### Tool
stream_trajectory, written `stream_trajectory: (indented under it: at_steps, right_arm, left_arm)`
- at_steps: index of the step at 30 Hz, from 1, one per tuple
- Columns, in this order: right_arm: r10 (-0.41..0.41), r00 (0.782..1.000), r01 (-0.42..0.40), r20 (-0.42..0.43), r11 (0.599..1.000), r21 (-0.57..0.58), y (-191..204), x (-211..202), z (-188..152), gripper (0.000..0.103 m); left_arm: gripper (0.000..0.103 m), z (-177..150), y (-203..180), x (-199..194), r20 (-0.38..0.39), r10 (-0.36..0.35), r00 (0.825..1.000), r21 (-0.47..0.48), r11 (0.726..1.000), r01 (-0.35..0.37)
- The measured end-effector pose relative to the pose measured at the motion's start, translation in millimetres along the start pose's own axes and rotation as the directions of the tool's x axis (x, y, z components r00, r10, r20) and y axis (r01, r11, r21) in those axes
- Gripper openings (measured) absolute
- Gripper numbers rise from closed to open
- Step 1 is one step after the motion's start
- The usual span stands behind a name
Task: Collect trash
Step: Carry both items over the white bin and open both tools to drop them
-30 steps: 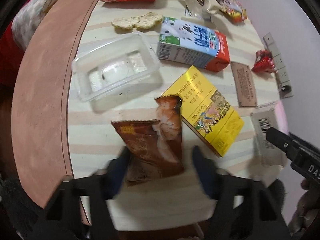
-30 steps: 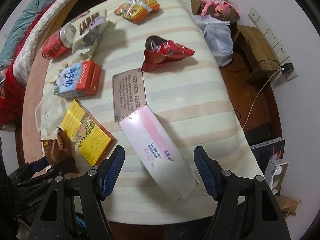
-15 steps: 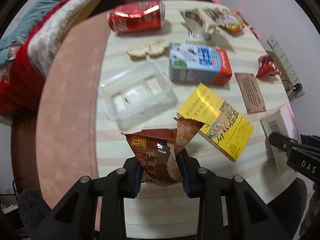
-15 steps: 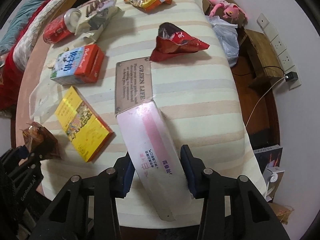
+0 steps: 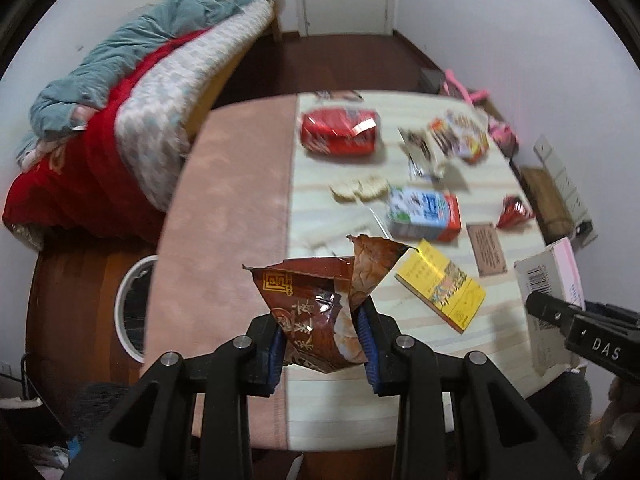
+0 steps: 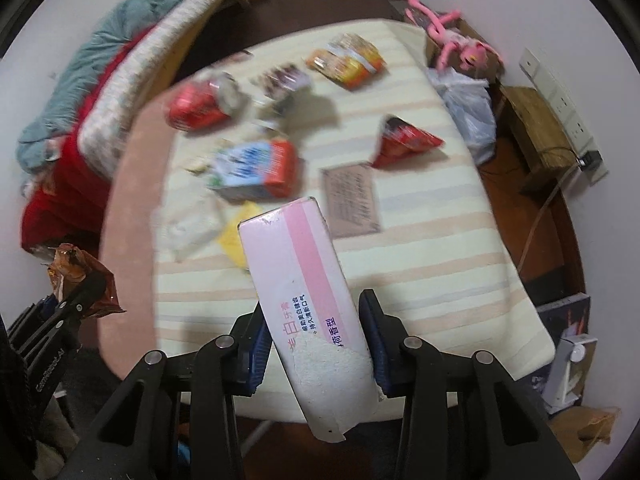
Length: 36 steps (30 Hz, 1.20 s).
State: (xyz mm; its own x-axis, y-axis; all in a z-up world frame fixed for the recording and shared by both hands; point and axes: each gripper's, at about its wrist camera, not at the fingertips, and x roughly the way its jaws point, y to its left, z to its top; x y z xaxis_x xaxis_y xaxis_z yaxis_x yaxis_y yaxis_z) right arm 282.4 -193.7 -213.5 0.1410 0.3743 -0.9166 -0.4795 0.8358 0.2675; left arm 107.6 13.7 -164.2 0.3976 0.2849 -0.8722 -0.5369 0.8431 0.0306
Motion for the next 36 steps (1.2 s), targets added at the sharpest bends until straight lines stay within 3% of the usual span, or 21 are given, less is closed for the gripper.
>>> stream_trajectory:
  at_steps: [9,17,24,31,33,36]
  right_arm:
    - [0.159,0.986,-0.153,0.056,0.982,-0.107,107.2,-29.8,-2.0,0.043]
    - [0.288,0.956,-0.293,-0.054,0.931,-0.216,253.0,7.5,-9.7,0.042]
    - [0.276,0.936,-0.332,-0.219,0.899,-0.284,388.2,107.8,-6.7,0.042]
    - [0.195,0.915,-0.3,-0.353,0.913,-0.275,463.0,228.0,13.3,0.042]
    - [0.164,0.911,-0.281,-0.377,0.919,-0.278,473.0,253.9,17.4,0.042]
    - [0.117,0.909,-0.254,-0.4,0.917,-0.308,487.8,287.5,24.6,0.042]
  left_arm:
    - [0.028,3.9,83.1,-55.4,0.099,0.029,0.995,-0.097,0.995,-0.019]
    - [0.028,-4.1,215.4,-55.1,0.072,0.038,0.997,-0.269,0.963,-0.017]
    - [0.028,-24.8,349.3,8.8,-0.052,0.012,0.999,-0.451,0.892,-0.034]
    - [0.031,-28.9,422.6,101.5,-0.151,-0.149,0.977,-0.572,0.82,0.036]
    - [0.037,-27.9,431.1,125.3,-0.181,-0.185,0.966,-0.596,0.802,0.042]
    - [0.063,-26.2,438.9,148.8,-0.214,-0.212,0.953,-0.614,0.788,0.038]
